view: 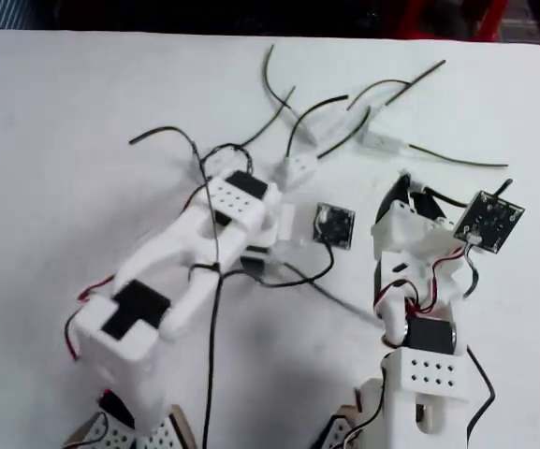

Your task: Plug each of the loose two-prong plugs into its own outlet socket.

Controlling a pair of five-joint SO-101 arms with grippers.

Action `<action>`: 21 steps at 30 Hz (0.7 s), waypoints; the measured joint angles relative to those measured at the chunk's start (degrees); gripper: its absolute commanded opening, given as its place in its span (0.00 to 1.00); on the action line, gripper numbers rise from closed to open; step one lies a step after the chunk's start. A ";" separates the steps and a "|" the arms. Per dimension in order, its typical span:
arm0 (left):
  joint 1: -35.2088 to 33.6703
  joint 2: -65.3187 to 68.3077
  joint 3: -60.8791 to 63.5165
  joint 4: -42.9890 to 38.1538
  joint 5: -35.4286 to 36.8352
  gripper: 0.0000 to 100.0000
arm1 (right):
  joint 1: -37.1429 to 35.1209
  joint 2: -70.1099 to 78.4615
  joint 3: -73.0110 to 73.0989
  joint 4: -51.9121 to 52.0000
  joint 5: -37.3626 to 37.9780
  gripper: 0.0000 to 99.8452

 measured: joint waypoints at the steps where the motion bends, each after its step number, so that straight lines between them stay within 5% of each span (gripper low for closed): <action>1: 0.00 0.53 -0.88 0.09 1.67 0.20 | 0.00 0.00 0.00 0.00 0.00 0.02; 12: 0.00 0.88 -3.25 2.46 10.99 0.02 | 0.00 0.00 0.00 0.00 0.00 0.02; 21: -5.27 0.88 -3.25 2.46 28.66 0.02 | 0.00 0.00 0.00 0.00 0.00 0.02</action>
